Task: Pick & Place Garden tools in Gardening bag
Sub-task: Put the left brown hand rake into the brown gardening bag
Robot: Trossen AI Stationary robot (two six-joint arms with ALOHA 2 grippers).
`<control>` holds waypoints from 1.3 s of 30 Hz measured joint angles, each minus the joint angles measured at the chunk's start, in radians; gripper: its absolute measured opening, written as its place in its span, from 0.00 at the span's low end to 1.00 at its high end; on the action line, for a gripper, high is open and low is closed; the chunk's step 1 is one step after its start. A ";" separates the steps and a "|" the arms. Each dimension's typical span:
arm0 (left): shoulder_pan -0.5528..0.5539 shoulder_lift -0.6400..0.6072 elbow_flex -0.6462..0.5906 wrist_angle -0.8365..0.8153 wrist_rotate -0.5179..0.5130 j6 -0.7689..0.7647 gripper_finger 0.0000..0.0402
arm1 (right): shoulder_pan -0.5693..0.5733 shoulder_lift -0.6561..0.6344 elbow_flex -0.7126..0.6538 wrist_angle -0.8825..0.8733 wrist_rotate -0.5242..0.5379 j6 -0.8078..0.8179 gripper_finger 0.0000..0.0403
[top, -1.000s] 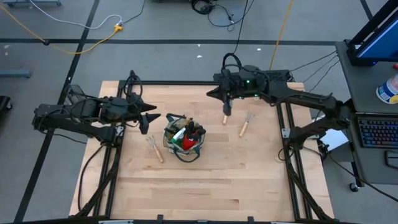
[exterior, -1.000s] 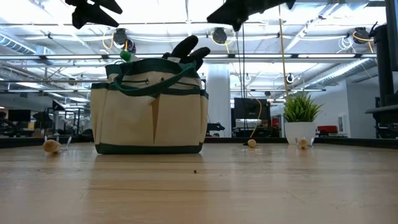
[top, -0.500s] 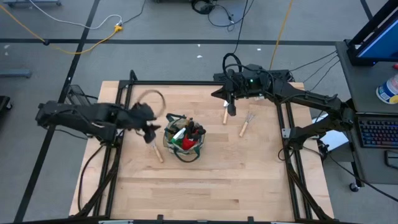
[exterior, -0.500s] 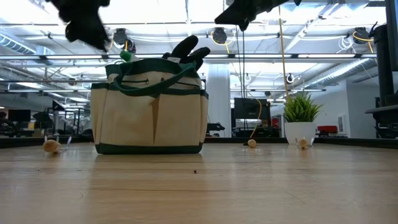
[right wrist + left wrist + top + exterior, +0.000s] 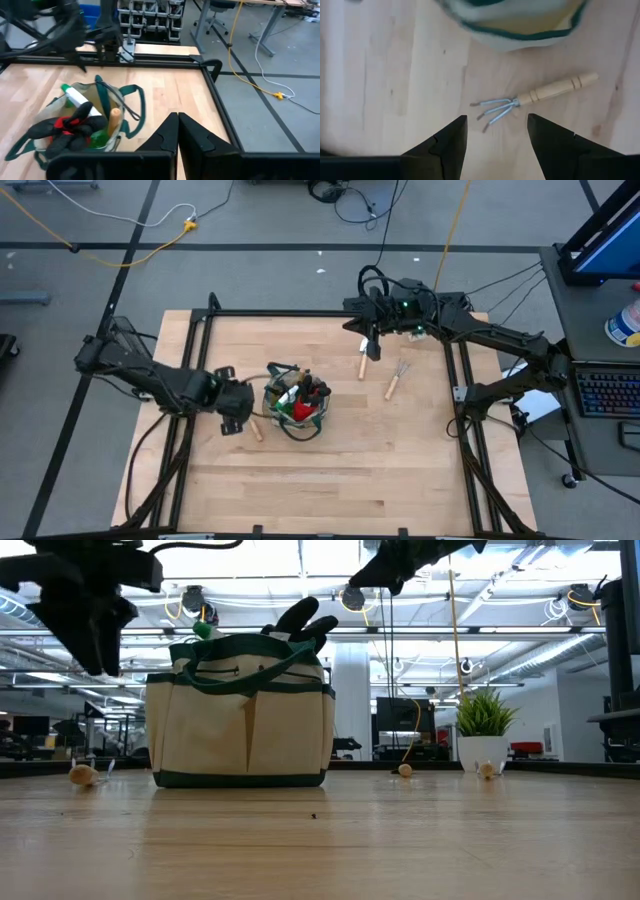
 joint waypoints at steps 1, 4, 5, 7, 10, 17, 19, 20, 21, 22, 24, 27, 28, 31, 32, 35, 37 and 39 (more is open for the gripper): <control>-0.012 0.017 0.000 0.003 -0.010 0.019 0.53 | -0.007 0.000 0.000 0.000 -0.001 0.000 0.00; -0.047 0.077 0.000 0.004 -0.055 0.065 0.53 | -0.028 -0.003 0.000 -0.001 -0.031 0.000 0.00; -0.057 0.096 0.000 0.007 -0.066 0.075 0.53 | -0.035 -0.005 0.000 0.000 -0.054 0.001 0.00; -0.074 0.136 0.000 0.014 -0.079 0.091 0.53 | -0.049 -0.016 0.000 -0.005 -0.098 0.001 0.00; -0.095 0.188 0.000 0.051 -0.081 0.098 0.53 | -0.062 -0.041 0.000 -0.042 -0.102 0.001 0.00; -0.153 0.259 0.000 0.205 -0.077 0.125 0.53 | -0.085 -0.125 0.000 -0.141 -0.063 0.019 0.00; -0.167 0.272 -0.001 0.237 -0.079 0.127 0.53 | -0.085 -0.148 0.000 -0.164 -0.034 0.019 0.00; -0.173 0.276 -0.007 0.259 -0.078 0.128 0.53 | -0.084 -0.159 0.000 -0.175 -0.024 0.019 0.00; -0.178 0.281 -0.015 0.282 -0.077 0.133 0.53 | -0.084 -0.170 0.000 -0.186 -0.023 0.019 0.00; -0.186 0.285 -0.028 0.305 -0.070 0.146 0.53 | -0.084 -0.181 -0.004 -0.187 -0.023 0.020 0.00; -0.203 0.290 -0.059 0.344 -0.051 0.180 0.53 | -0.084 -0.209 -0.026 -0.166 -0.023 0.037 0.00; -0.224 0.298 -0.105 0.368 -0.064 0.223 0.53 | -0.084 -0.255 -0.080 -0.128 -0.022 0.081 0.00; -0.227 0.299 -0.118 0.371 -0.075 0.236 0.53 | -0.084 -0.270 -0.101 -0.115 -0.022 0.097 0.00; -0.227 0.298 -0.150 0.408 -0.068 0.270 0.53 | -0.084 -0.316 -0.168 -0.054 -0.021 0.155 0.00; -0.227 0.299 -0.158 0.421 -0.052 0.288 0.53 | -0.084 -0.331 -0.189 -0.030 -0.021 0.173 0.00; -0.225 0.298 -0.171 0.457 -0.032 0.341 0.53 | -0.084 -0.370 -0.250 0.029 -0.021 0.225 0.00; -0.217 0.298 -0.186 0.488 -0.028 0.368 0.53 | -0.084 -0.391 -0.287 0.065 -0.020 0.256 0.00; -0.206 0.298 -0.200 0.527 -0.025 0.396 0.53 | -0.084 -0.406 -0.318 0.092 -0.020 0.285 0.00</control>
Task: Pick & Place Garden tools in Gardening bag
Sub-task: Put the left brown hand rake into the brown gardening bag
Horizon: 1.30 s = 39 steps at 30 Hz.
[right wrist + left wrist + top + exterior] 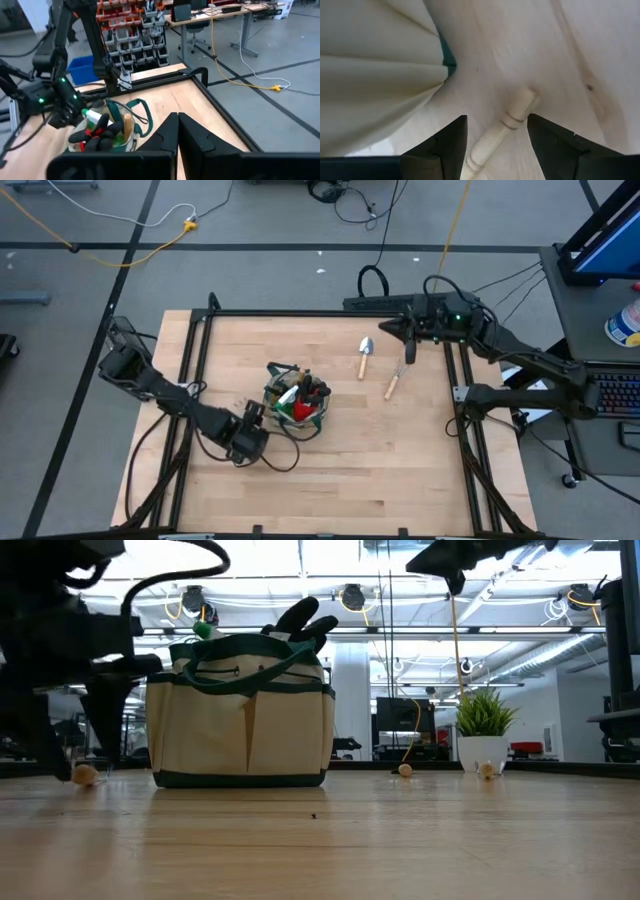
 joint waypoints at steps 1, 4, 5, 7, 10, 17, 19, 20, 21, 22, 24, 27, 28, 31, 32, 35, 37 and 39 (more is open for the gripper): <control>0.006 0.000 -0.009 0.021 0.007 0.011 0.53 | 0.000 -0.006 -0.015 0.017 0.000 0.011 0.00; 0.025 -0.001 -0.037 0.071 0.064 0.025 0.53 | 0.000 -0.019 -0.054 0.061 0.000 0.050 0.00; 0.029 -0.002 -0.043 0.082 0.082 0.024 0.53 | 0.000 -0.020 -0.061 0.067 0.000 0.057 0.00; 0.033 -0.005 -0.053 0.094 0.095 0.024 0.53 | 0.000 -0.020 -0.071 0.084 0.000 0.072 0.00; 0.032 -0.005 -0.067 0.111 0.092 0.037 0.53 | 0.000 -0.020 -0.076 0.098 -0.003 0.083 0.00; 0.032 -0.005 -0.085 0.136 0.109 0.072 0.51 | 0.000 -0.020 -0.077 0.098 -0.001 0.083 0.00; 0.033 -0.005 -0.086 0.158 0.109 0.072 0.46 | 0.000 -0.020 -0.077 0.097 -0.001 0.083 0.00; 0.033 -0.004 -0.087 0.169 0.111 0.069 0.43 | 0.000 -0.020 -0.077 0.097 -0.001 0.083 0.00; 0.033 -0.004 -0.088 0.178 0.114 0.067 0.39 | 0.000 -0.020 -0.077 0.097 -0.001 0.083 0.00; 0.033 -0.002 -0.088 0.190 0.116 0.066 0.34 | 0.000 -0.020 -0.077 0.097 -0.001 0.083 0.00; 0.033 -0.002 -0.088 0.212 0.123 0.051 0.24 | 0.000 -0.020 -0.077 0.097 -0.001 0.083 0.00; 0.037 -0.002 -0.088 0.222 0.146 -0.006 0.14 | 0.000 -0.020 -0.077 0.097 0.000 0.083 0.00; 0.041 -0.002 -0.088 0.221 0.163 -0.035 0.14 | 0.000 -0.020 -0.077 0.098 0.000 0.083 0.00; 0.048 -0.002 -0.087 0.204 0.213 -0.153 0.14 | 0.000 -0.020 -0.077 0.097 0.000 0.083 0.00; 0.048 -0.001 -0.083 0.192 0.224 -0.194 0.14 | 0.000 -0.020 -0.077 0.097 0.000 0.083 0.00; 0.048 0.000 -0.061 0.128 0.235 -0.284 0.14 | 0.000 -0.020 -0.077 0.097 0.000 0.083 0.00; 0.048 -0.003 -0.039 0.076 0.248 -0.311 0.14 | 0.000 -0.020 -0.077 0.097 0.000 0.080 0.00; 0.047 -0.012 -0.014 0.029 0.279 -0.331 0.14 | 0.000 -0.020 -0.077 0.097 -0.001 0.076 0.00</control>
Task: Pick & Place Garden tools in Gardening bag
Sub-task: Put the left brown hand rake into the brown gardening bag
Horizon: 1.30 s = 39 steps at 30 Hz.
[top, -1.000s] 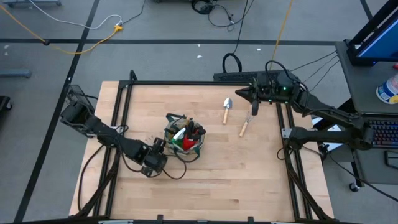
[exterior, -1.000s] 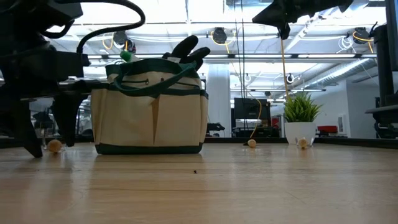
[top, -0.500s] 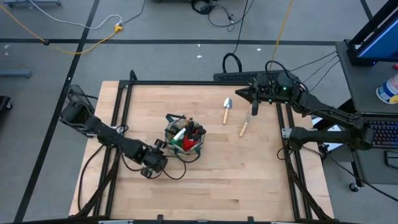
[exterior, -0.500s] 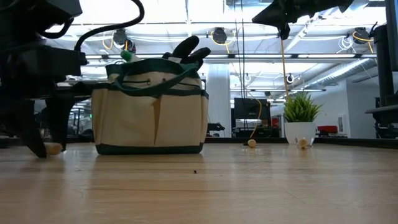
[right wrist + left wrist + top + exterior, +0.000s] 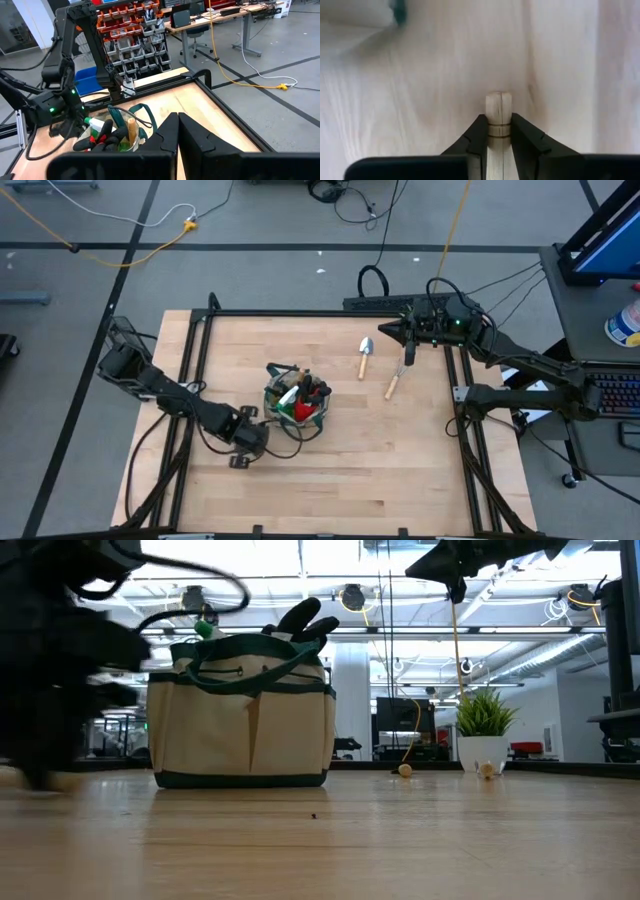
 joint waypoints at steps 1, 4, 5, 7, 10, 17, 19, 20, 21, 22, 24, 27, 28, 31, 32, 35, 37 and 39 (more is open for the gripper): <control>-0.002 -0.007 0.012 -0.021 0.007 -0.002 0.14 | 0.000 0.000 0.000 0.000 0.000 -0.001 0.00; 0.000 -0.040 0.070 -0.039 0.024 -0.016 0.14 | 0.000 0.000 0.000 0.000 -0.003 -0.010 0.00; 0.000 -0.050 0.092 -0.049 0.027 -0.023 0.14 | 0.000 0.000 0.000 0.000 -0.003 -0.013 0.00; 0.000 -0.076 0.127 -0.081 0.031 -0.036 0.14 | 0.000 0.000 0.000 0.000 -0.003 -0.021 0.00; 0.005 -0.120 0.190 -0.104 0.040 -0.068 0.14 | 0.000 0.000 0.000 0.000 -0.003 -0.025 0.00; 0.051 -0.223 0.296 -0.080 0.085 -0.218 0.14 | 0.000 0.000 0.000 0.001 -0.006 -0.031 0.00; 0.071 -0.249 0.315 -0.038 0.089 -0.265 0.14 | 0.000 0.000 0.000 0.001 -0.007 -0.030 0.00; 0.080 -0.263 0.318 -0.012 0.087 -0.289 0.14 | 0.000 0.000 0.000 0.001 -0.007 -0.029 0.00; 0.089 -0.275 0.320 0.019 0.085 -0.313 0.14 | 0.000 0.000 0.000 0.001 -0.007 -0.027 0.00; 0.099 -0.287 0.321 0.058 0.085 -0.333 0.14 | 0.000 0.000 0.000 0.001 -0.007 -0.022 0.00; 0.118 -0.310 0.326 0.155 0.085 -0.363 0.14 | 0.000 0.000 0.000 0.001 -0.007 0.001 0.00; 0.144 -0.334 0.325 0.270 0.081 -0.373 0.14 | 0.000 0.000 0.000 0.001 -0.007 0.037 0.00; 0.152 -0.336 0.325 0.318 0.072 -0.374 0.14 | 0.000 0.000 0.000 0.001 -0.007 0.038 0.00; 0.175 -0.336 0.325 0.441 0.040 -0.380 0.14 | 0.000 0.000 0.000 0.002 -0.007 0.040 0.00; 0.182 -0.336 0.325 0.489 0.027 -0.379 0.14 | 0.001 0.000 0.000 0.001 -0.008 0.040 0.00; 0.205 -0.323 0.325 0.630 -0.034 -0.352 0.14 | 0.015 0.002 0.000 0.006 -0.052 0.040 0.00; 0.222 -0.316 0.324 0.708 -0.078 -0.327 0.14 | 0.030 0.007 0.000 0.032 -0.126 0.046 0.00; 0.239 -0.310 0.324 0.808 -0.119 -0.291 0.14 | 0.050 0.021 0.000 0.096 -0.213 0.066 0.01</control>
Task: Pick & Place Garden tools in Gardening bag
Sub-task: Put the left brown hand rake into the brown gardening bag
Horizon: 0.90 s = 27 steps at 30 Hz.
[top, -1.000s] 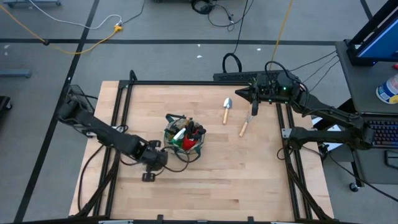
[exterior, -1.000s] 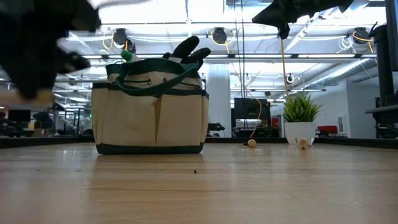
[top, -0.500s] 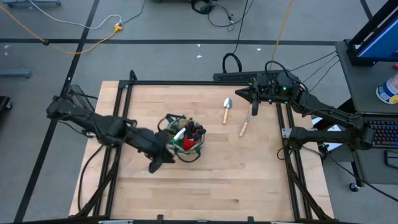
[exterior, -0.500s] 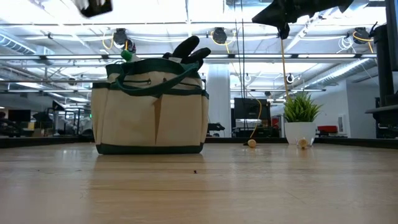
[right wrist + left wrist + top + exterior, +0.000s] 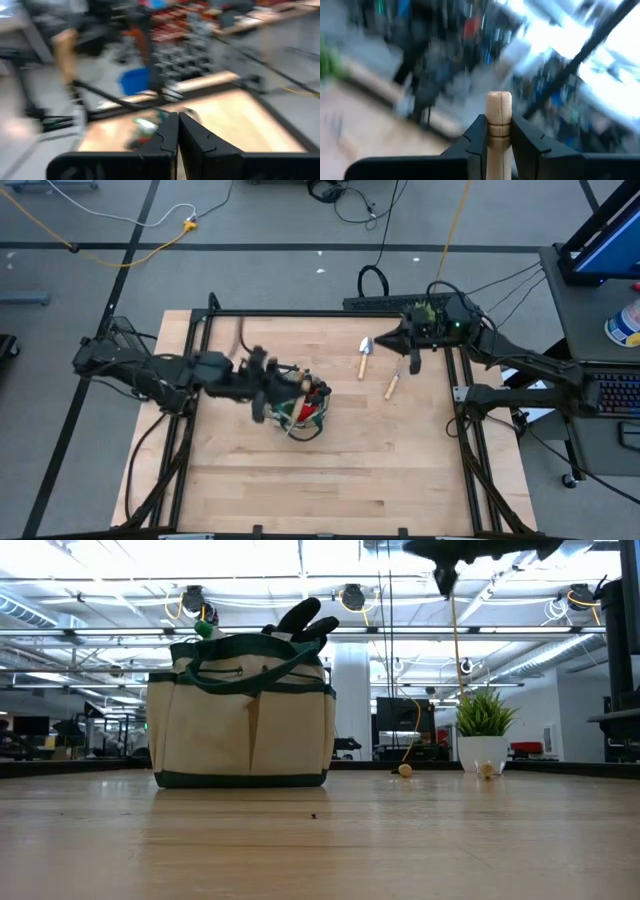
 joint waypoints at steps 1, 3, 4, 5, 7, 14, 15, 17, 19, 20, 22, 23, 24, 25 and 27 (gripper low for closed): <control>0.013 0.007 0.002 0.057 -0.023 0.020 0.14 | 0.011 0.009 0.000 0.039 -0.039 0.014 0.01; 0.028 0.017 0.001 0.142 -0.058 0.060 0.14 | 0.040 0.028 0.000 0.127 -0.091 0.040 0.01; 0.036 0.026 0.001 0.191 -0.064 0.083 0.14 | 0.056 0.039 0.000 0.176 -0.109 0.051 0.01; 0.045 0.038 0.001 0.245 -0.071 0.112 0.14 | 0.073 0.049 0.000 0.220 -0.115 0.062 0.01; 0.060 0.063 0.001 0.346 -0.089 0.172 0.14 | 0.105 0.071 0.000 0.302 -0.119 0.071 0.01; 0.101 0.159 0.000 0.557 -0.143 0.352 0.14 | 0.180 0.132 0.000 0.501 -0.104 0.026 0.04; 0.108 0.174 0.000 0.590 -0.144 0.369 0.14 | 0.184 0.136 0.000 0.511 -0.098 0.006 0.05; 0.118 0.200 0.000 0.625 -0.156 0.397 0.14 | 0.191 0.138 0.000 0.514 -0.052 -0.032 0.07; 0.129 0.222 0.000 0.625 -0.181 0.427 0.14 | 0.199 0.138 0.000 0.511 0.006 -0.072 0.10; 0.134 0.233 0.000 0.622 -0.201 0.442 0.14 | 0.202 0.137 0.000 0.508 0.031 -0.090 0.11; 0.143 0.248 0.000 0.618 -0.244 0.466 0.14 | 0.210 0.138 0.000 0.504 0.078 -0.114 0.15; 0.149 0.255 0.000 0.618 -0.253 0.478 0.14 | 0.212 0.138 0.000 0.501 0.094 -0.122 0.17; 0.157 0.260 0.000 0.618 -0.259 0.492 0.14 | 0.214 0.137 0.000 0.495 0.118 -0.128 0.20; 0.163 0.265 0.000 0.617 -0.267 0.504 0.14 | 0.217 0.137 0.000 0.484 0.141 -0.133 0.22; 0.178 0.274 0.000 0.614 -0.273 0.518 0.14 | 0.226 0.137 0.000 0.452 0.198 -0.139 0.28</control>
